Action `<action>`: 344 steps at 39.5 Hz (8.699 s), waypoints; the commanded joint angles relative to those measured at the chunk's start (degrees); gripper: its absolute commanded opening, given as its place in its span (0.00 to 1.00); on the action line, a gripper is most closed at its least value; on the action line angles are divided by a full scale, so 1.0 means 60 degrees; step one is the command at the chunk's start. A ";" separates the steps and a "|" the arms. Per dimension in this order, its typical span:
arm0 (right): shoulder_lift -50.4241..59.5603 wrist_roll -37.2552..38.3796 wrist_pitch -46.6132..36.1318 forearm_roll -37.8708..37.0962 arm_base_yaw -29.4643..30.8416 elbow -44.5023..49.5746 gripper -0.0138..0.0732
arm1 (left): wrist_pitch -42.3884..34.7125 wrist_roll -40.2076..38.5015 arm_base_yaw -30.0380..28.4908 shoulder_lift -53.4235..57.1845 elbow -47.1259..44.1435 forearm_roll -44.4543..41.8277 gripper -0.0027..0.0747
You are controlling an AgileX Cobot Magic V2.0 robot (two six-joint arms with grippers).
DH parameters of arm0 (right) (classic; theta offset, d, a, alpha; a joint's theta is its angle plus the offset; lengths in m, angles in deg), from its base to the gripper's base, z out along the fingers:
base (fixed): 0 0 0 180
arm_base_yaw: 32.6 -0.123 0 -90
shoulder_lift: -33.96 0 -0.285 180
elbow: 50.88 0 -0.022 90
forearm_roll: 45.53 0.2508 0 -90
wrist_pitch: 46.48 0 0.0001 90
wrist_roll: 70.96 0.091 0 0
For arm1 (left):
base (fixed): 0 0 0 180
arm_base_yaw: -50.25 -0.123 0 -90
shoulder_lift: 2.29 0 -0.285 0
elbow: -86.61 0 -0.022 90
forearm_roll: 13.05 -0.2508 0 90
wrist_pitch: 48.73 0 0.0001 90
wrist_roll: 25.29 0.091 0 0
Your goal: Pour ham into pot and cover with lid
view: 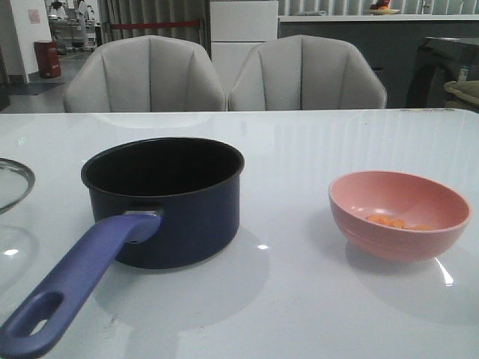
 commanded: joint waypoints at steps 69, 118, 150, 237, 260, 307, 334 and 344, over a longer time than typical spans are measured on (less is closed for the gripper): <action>0.0192 -0.0023 -0.0688 -0.0083 0.0050 0.0069 0.32 | -0.1103 0.0239 -0.0002 -0.0208 -0.0280 0.0624 0.83; 0.0192 -0.0023 -0.0688 -0.0083 0.0050 0.0069 0.32 | -0.4715 0.0488 0.0082 1.0324 -0.5317 0.1216 0.83; 0.0192 -0.0023 -0.0688 -0.0083 0.0050 0.0069 0.32 | -0.6684 0.0507 0.0082 1.3663 -0.8729 0.1264 0.83; -0.4036 -0.0015 0.3624 0.0882 -0.0641 -0.4203 0.80 | -0.6684 0.0507 0.0082 1.3663 -0.8729 0.1264 0.83; -1.0774 -0.0015 0.7436 0.1444 -0.1010 -0.9326 0.80 | -0.6684 0.0507 0.0082 1.3663 -0.8729 0.1264 0.83; -1.7047 -0.1376 0.7941 0.2687 0.0011 -1.2291 0.35 | -0.6684 0.0507 0.0082 1.3663 -0.8729 0.1264 0.83; -1.5709 -0.1959 0.7863 0.3113 -0.2389 -1.4764 0.31 | -0.6684 0.0507 0.0082 1.3663 -0.8729 0.1264 0.83; -1.6152 -0.1526 0.7190 0.1868 -0.4068 -1.5609 0.32 | -0.6684 0.0507 0.0082 1.3663 -0.8729 0.1264 0.83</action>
